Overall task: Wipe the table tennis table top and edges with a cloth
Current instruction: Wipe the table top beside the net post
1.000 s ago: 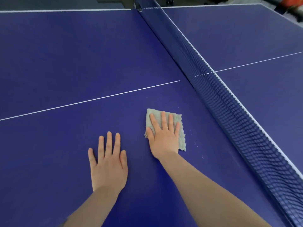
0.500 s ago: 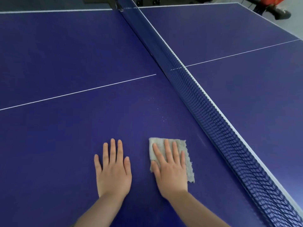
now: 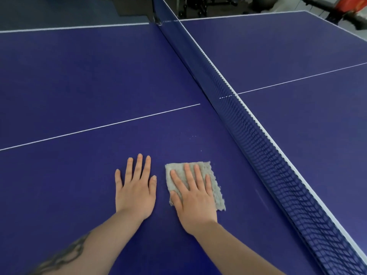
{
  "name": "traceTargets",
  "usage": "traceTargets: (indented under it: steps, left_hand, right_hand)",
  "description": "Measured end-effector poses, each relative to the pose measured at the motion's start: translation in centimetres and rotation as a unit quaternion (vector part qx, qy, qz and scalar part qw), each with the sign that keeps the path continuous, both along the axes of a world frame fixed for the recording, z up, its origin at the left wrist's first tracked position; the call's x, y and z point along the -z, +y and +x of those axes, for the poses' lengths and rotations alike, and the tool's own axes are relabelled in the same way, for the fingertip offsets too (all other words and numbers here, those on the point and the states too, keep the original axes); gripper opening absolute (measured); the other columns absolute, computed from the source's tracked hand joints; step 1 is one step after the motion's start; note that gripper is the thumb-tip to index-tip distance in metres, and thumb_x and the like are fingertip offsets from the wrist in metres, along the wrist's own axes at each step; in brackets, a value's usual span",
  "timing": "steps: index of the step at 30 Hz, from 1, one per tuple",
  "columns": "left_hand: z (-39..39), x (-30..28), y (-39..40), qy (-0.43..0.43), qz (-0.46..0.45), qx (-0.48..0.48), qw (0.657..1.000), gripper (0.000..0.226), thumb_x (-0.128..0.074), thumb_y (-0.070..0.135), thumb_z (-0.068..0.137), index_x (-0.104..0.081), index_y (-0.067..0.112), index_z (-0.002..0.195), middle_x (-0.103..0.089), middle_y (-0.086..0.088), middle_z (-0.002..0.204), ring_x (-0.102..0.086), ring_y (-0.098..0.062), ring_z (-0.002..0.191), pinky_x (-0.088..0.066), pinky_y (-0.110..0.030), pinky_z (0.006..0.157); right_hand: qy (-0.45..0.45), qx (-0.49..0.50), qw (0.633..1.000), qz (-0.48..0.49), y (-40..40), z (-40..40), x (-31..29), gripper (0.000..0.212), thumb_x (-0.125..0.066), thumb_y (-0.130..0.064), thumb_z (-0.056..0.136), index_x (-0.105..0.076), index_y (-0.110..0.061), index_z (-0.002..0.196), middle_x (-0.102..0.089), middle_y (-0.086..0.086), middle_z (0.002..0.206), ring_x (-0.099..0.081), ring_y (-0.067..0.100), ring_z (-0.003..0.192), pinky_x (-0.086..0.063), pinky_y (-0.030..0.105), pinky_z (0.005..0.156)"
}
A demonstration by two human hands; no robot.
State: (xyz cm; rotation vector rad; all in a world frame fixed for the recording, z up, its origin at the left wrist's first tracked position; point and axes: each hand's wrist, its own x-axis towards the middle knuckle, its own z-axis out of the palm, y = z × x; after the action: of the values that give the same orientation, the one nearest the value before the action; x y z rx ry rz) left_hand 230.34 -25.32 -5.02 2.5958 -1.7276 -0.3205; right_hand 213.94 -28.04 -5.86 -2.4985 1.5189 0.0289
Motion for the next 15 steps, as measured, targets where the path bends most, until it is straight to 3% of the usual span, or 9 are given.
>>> traceTargets:
  steps: [3, 4, 7, 10, 15]
  left_hand:
    - [1.3, 0.4, -3.0, 0.002, -0.011, -0.001, 1.000, 0.055, -0.002, 0.042, 0.101, 0.027, 0.030, 0.146, 0.025, 0.009, 0.158, 0.023, -0.016, 0.147, 0.007, -0.047, 0.121]
    - [1.9, 0.4, -3.9, 0.002, -0.015, 0.000, 1.000, 0.055, -0.003, 0.042, 0.101, 0.025, 0.030, 0.147, 0.023, 0.009, 0.159, 0.022, -0.016, 0.147, 0.006, -0.046, 0.121]
    - [4.0, 0.7, -5.8, 0.001, -0.015, -0.013, 1.000, 0.057, -0.002, 0.044, 0.101, 0.021, 0.029, 0.151, 0.020, 0.010, 0.161, 0.020, -0.015, 0.148, 0.006, -0.044, 0.122]
    - [5.5, 0.8, -7.1, 0.002, -0.024, -0.063, 0.998, 0.058, 0.000, 0.045, 0.100, 0.021, 0.027, 0.151, 0.020, 0.009, 0.161, 0.020, -0.016, 0.148, 0.005, -0.045, 0.122]
    - [5.7, 1.0, -7.4, 0.011, -0.053, -0.084, 0.995, 0.058, 0.000, 0.042, 0.100, 0.019, 0.025, 0.152, 0.022, 0.010, 0.159, 0.022, -0.014, 0.147, 0.009, -0.047, 0.120]
  right_hand:
    - [0.000, -0.099, 0.995, 0.004, -4.4, 3.1, -0.4, 0.061, 0.010, -0.057, 0.094, 0.008, -0.043, 0.154, 0.016, -0.005, 0.165, 0.026, 0.019, 0.148, 0.017, 0.041, 0.120]
    - [0.007, -0.099, 0.995, 0.013, -6.4, 3.6, -0.6, 0.060, 0.008, -0.057, 0.094, 0.013, -0.044, 0.153, 0.022, -0.007, 0.163, 0.030, 0.017, 0.147, 0.020, 0.041, 0.119]
    - [0.031, -0.004, 0.999, 0.015, -10.8, 3.1, -0.4, 0.055, 0.000, -0.054, 0.101, 0.017, -0.043, 0.152, 0.024, -0.006, 0.163, 0.027, 0.019, 0.148, 0.017, 0.043, 0.120]
    - [0.017, 0.074, 0.997, 0.001, -10.3, 2.6, -0.3, 0.066, 0.019, -0.057, 0.086, 0.020, -0.042, 0.150, 0.023, -0.005, 0.163, 0.026, 0.020, 0.148, 0.020, 0.041, 0.119]
    - [-0.016, -0.077, 0.997, -0.005, -10.6, 9.2, -0.5, 0.058, 0.008, -0.054, 0.095, 0.013, -0.043, 0.151, 0.021, -0.005, 0.163, 0.027, 0.020, 0.148, 0.019, 0.041, 0.119]
